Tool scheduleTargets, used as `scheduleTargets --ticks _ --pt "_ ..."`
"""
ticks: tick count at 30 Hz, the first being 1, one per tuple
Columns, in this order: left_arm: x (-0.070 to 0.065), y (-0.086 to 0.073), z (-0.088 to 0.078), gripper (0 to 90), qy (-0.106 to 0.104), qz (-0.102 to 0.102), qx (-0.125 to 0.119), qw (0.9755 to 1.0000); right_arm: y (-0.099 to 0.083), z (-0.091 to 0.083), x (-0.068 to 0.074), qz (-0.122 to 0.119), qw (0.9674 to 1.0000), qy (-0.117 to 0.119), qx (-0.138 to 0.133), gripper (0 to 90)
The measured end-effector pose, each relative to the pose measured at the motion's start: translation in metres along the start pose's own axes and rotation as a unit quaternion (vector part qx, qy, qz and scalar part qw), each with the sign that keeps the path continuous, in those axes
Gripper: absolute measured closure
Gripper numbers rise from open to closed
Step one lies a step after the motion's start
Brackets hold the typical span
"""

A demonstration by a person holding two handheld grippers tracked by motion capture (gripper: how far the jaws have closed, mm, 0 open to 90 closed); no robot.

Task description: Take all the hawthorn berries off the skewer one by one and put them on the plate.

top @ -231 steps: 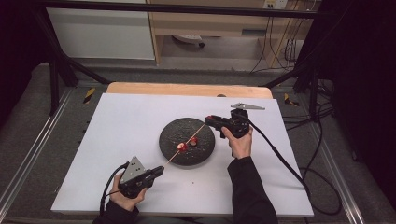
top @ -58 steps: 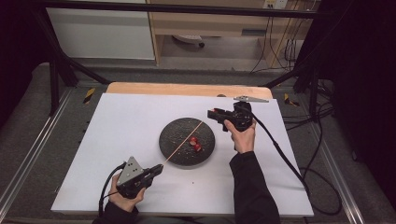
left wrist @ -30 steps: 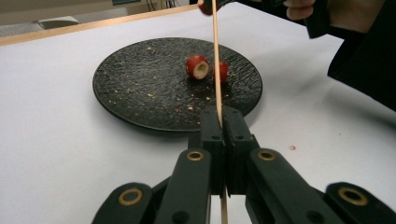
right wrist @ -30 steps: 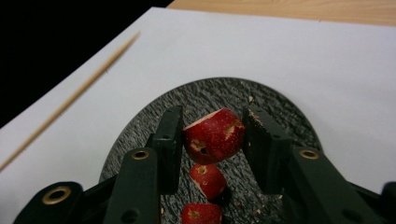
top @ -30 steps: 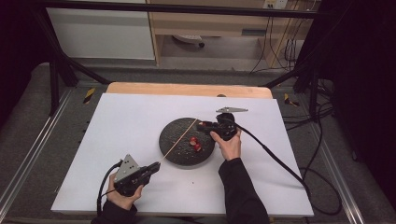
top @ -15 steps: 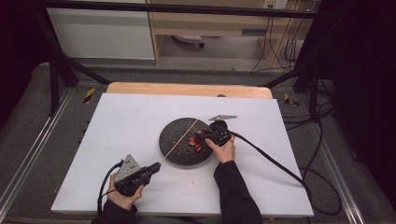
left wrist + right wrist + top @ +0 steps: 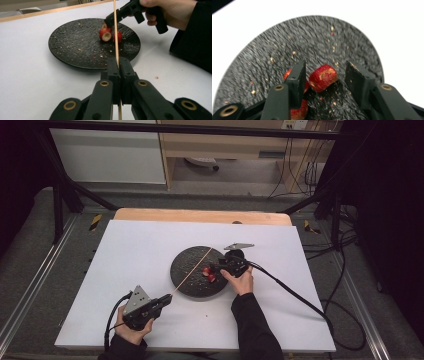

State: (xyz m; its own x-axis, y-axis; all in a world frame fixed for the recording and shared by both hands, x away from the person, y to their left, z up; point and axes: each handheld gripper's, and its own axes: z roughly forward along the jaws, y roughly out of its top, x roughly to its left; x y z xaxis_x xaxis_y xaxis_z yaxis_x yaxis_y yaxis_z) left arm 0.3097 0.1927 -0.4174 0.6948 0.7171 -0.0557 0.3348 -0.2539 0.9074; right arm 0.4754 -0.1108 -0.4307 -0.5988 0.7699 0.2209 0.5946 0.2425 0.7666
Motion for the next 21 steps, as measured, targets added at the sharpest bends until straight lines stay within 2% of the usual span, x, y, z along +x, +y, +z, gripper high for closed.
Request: scheduleTargets --ticks 2,10,17,19,21 --pt "0.0 0.0 0.0 87.9 0.001 0.0 0.0 1.0 0.002 -0.008 0.001 -0.001 1.0 0.005 -0.006 46.7" --pt "0.001 0.0 0.001 87.9 0.002 -0.002 0.001 1.0 -0.002 -0.043 0.002 -0.01 0.9994 0.02 -0.026 25.3" --pt "0.001 0.001 0.002 87.9 0.0 -0.006 0.005 1.0 -0.019 -0.066 0.002 -0.027 0.9991 0.022 -0.023 8.1" --pt "0.001 0.002 0.003 87.9 0.0 -0.004 0.006 1.0 -0.026 -0.071 0.002 -0.033 0.9991 0.02 -0.021 5.5" --pt "0.002 0.002 0.004 87.9 0.0 -0.004 0.007 1.0 -0.036 -0.076 0.0 -0.039 0.9987 0.018 -0.029 4.9"
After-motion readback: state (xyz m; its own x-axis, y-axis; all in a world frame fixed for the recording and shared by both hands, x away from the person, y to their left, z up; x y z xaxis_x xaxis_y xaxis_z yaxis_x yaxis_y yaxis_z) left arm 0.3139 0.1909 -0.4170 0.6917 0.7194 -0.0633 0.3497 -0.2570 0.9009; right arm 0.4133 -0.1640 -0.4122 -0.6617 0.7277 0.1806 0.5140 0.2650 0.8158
